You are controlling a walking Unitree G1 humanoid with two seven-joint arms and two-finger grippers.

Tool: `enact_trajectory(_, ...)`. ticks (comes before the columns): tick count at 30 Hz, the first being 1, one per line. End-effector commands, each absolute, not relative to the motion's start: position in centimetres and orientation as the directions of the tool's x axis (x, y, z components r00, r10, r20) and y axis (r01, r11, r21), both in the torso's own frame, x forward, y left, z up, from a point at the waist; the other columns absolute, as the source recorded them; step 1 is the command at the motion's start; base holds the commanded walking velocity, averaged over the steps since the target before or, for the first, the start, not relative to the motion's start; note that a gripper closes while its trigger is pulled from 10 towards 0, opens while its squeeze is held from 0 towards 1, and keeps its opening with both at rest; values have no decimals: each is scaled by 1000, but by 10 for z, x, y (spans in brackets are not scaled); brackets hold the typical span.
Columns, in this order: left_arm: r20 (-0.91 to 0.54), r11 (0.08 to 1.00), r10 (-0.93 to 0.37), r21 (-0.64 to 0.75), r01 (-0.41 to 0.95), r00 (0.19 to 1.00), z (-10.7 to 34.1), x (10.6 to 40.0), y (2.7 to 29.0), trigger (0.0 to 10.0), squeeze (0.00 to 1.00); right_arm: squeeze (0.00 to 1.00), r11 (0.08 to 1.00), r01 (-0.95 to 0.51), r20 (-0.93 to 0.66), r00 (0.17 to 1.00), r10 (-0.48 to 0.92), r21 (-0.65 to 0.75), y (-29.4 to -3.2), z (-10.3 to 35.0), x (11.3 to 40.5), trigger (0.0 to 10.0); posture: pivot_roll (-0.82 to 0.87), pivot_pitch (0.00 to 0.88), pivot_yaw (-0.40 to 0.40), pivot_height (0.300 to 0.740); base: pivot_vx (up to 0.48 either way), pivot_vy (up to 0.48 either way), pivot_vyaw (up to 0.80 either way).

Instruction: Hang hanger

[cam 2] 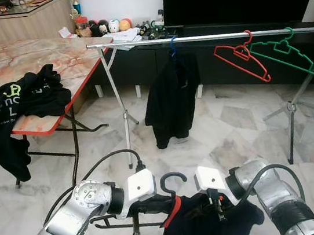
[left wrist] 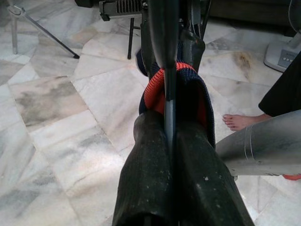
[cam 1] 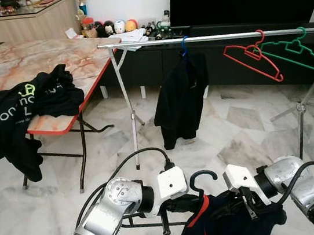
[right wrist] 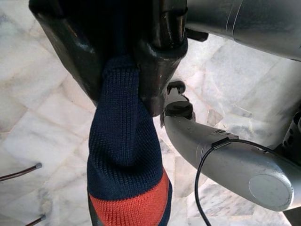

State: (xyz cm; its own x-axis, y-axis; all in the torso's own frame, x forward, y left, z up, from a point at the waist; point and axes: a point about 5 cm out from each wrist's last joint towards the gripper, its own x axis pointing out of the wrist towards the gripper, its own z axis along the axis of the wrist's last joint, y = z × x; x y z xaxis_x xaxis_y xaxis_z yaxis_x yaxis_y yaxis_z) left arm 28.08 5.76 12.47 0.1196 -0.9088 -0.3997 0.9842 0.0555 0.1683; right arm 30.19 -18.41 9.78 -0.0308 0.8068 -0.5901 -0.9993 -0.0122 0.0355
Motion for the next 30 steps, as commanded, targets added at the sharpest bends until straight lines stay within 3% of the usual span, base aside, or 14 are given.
enact_trajectory(1, -359, 55, -921, 259, 964, 149, 146, 289, 54, 10000, 0, 0, -60, -996, -614, -90, 784, 69, -179, 87, 294, 0, 5, 62, -13, 740, 0, 0, 0)
enact_trajectory(10, -373, 49, -917, 247, 968, 142, 145, 291, 55, 10000, 0, 0, -70, -994, -632, -104, 768, 79, -178, 81, 290, 0, 7, 65, -10, 740, 0, 0, 0)
enact_trajectory(11, -375, 45, -917, 237, 970, 134, 144, 290, 55, 10000, 125, 0, -66, -995, -640, -100, 762, 77, -179, 80, 290, 0, 7, 65, -10, 740, 0, 0, 0)
enact_trajectory(12, -379, 36, -918, 224, 974, 121, 144, 289, 56, 10000, 1000, 0, -61, -995, -649, -95, 755, 75, -180, 78, 289, 0, 7, 65, -10, 740, 0, 0, 0)
enact_trajectory(26, -431, -1, -899, 178, 984, 77, 141, 282, 75, 10000, 1000, 0, 19, -995, -681, -53, 731, 98, -191, 59, 280, 0, 12, 60, -12, 740, 0, 0, 0)
enact_trajectory(30, -451, -9, -890, 170, 985, 70, 142, 281, 83, 10000, 1000, 0, 96, -994, -692, 31, 721, 55, -197, 56, 283, 0, 11, 59, -12, 740, 0, 0, 0)
